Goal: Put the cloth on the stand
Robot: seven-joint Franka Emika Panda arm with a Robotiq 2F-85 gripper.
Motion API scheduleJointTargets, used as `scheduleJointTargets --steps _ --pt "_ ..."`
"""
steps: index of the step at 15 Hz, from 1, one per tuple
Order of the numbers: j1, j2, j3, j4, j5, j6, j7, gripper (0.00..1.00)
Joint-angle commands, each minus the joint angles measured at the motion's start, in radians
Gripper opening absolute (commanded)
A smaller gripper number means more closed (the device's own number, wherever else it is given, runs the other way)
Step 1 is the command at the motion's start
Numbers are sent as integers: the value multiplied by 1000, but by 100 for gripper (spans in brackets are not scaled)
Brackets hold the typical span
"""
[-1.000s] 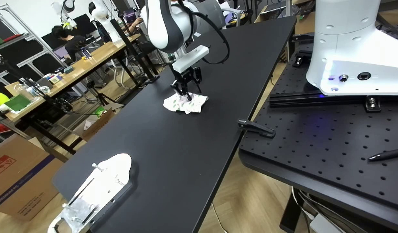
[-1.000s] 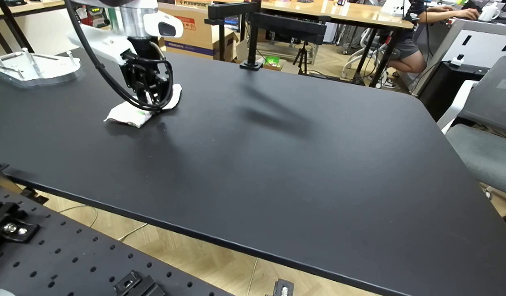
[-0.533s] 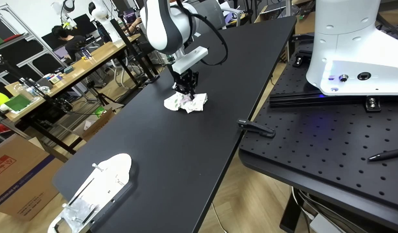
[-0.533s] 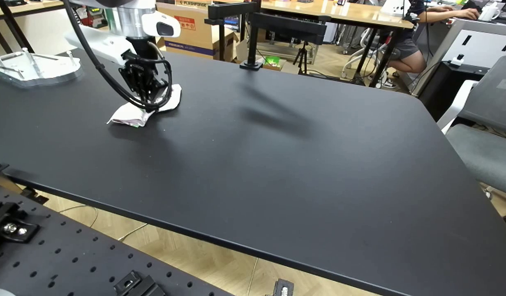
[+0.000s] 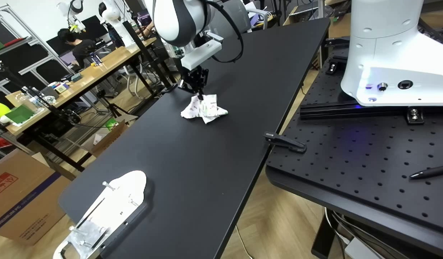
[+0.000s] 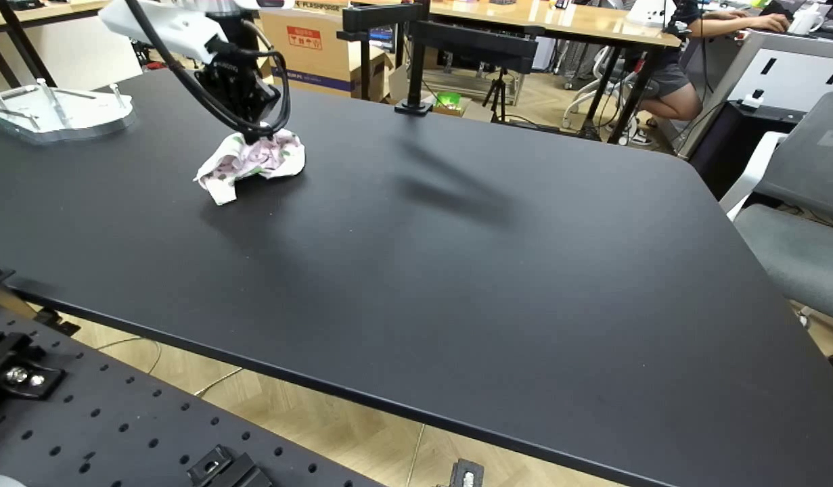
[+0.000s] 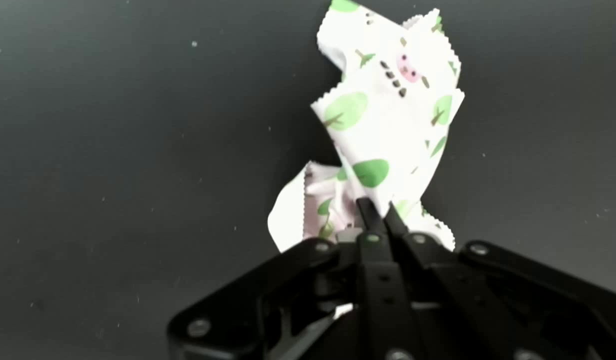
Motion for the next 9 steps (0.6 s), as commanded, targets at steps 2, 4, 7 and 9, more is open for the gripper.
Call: scheduleJointTargets --steps 2,4,7,9 --pt "2 -117 -20 14 -60 -65 21 1" --pt "-15 -153 -3 43 -54 -118 7 1" --pt "-22 -201 10 104 -66 -207 16 1" --pt "-27 -231 12 157 -99 -258 34 1"
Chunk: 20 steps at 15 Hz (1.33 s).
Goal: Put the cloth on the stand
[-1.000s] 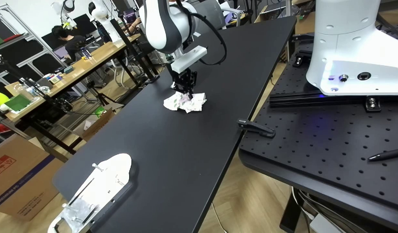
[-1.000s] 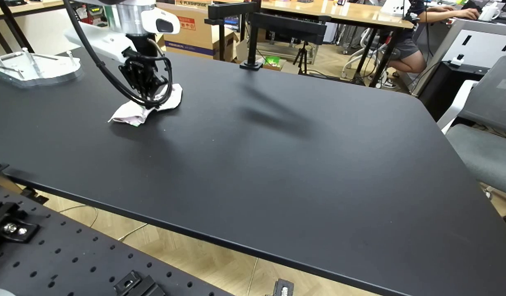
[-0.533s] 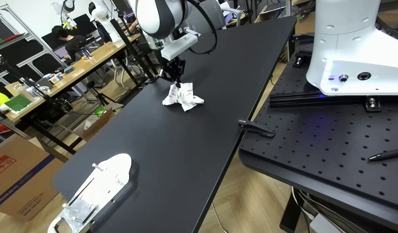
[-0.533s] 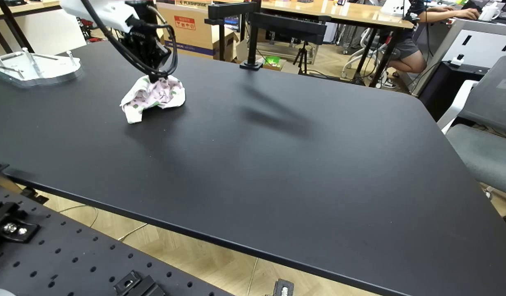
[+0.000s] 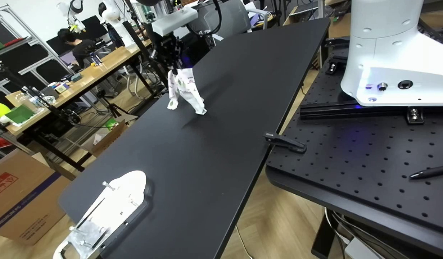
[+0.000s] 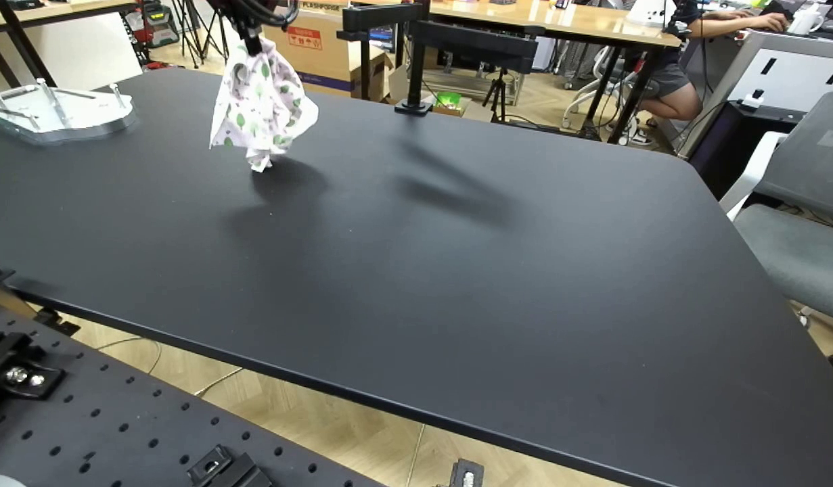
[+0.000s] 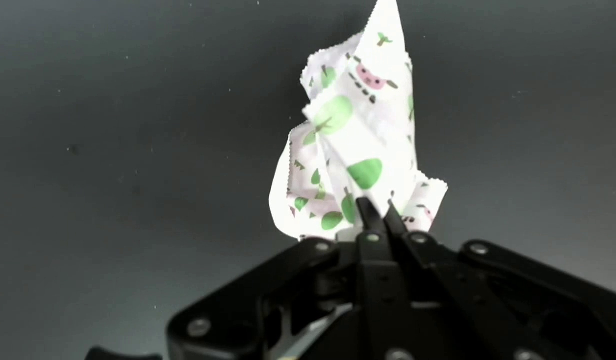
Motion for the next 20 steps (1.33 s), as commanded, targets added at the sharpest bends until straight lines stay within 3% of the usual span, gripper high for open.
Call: scheduleJointTargets --steps 1,3,4,8,15,20 --pt "-25 -64 18 97 -43 -122 24 1" --pt "-37 -90 32 147 -2 -187 -16 1" --pt "-40 -63 35 102 -21 -116 -3 3" --pt "-48 -91 44 138 -9 -169 -14 1" --pt "-89 -126 15 155 -231 -123 89 1" --pt "-139 -220 29 190 -366 -164 171 1"
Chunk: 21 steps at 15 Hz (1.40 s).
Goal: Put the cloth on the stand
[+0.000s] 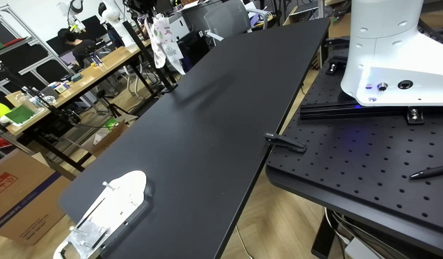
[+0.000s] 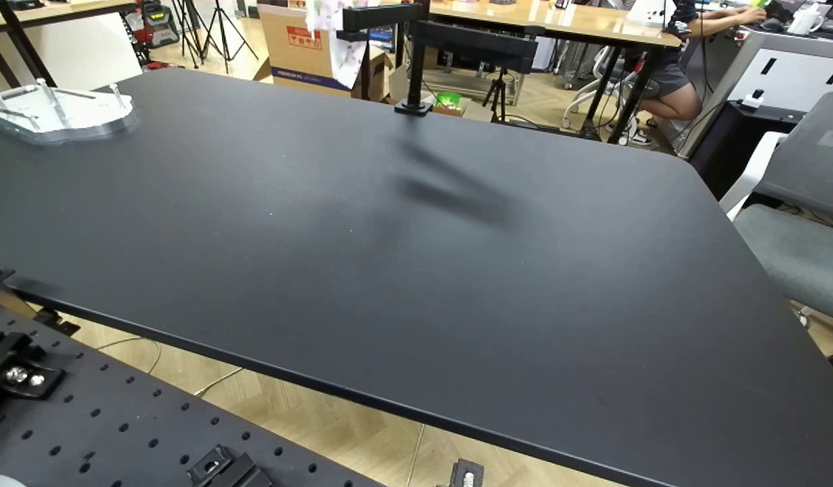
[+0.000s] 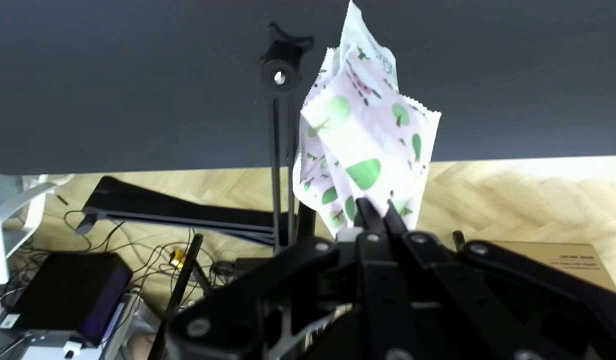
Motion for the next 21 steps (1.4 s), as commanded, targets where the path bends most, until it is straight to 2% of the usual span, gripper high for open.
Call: scheduleJointTargets --steps 1,8,14,21 --pt "-30 -78 24 33 -85 -67 85 1" --pt "-94 -191 64 37 -72 -166 140 1" --pt "-144 -152 66 38 -79 -154 173 1" --pt "-147 -73 42 19 -43 -150 176 1"
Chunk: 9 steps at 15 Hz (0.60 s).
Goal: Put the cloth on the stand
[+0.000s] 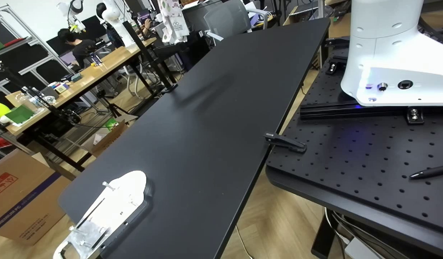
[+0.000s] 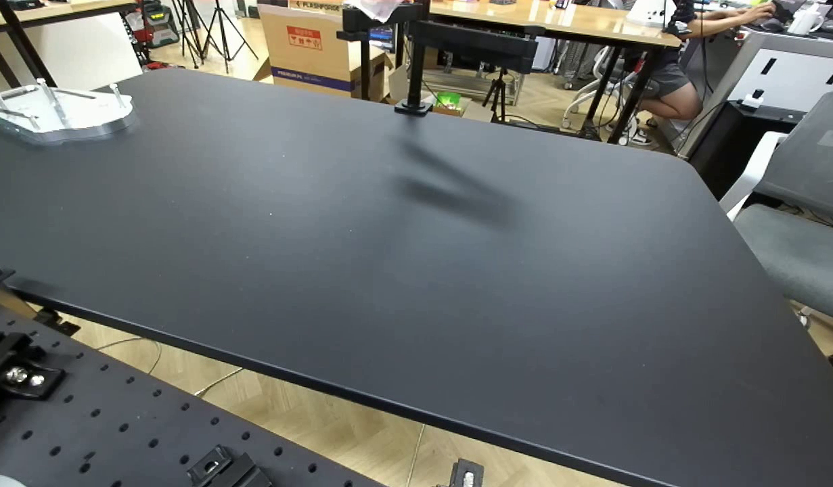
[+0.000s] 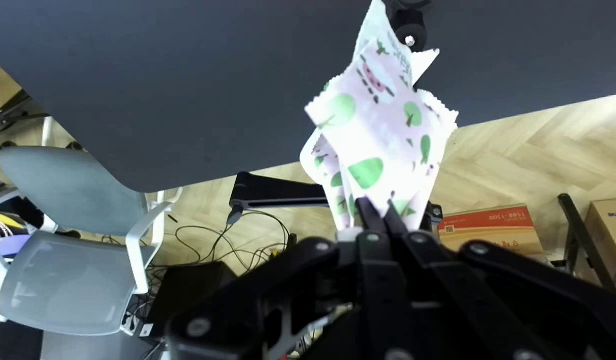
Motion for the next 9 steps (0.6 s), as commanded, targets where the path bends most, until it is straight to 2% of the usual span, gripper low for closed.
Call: scheduleJointTargets --steps 1,9 --pt "8 38 -10 -12 20 6 30 1" --pt "49 141 -17 -18 90 57 -12 1"
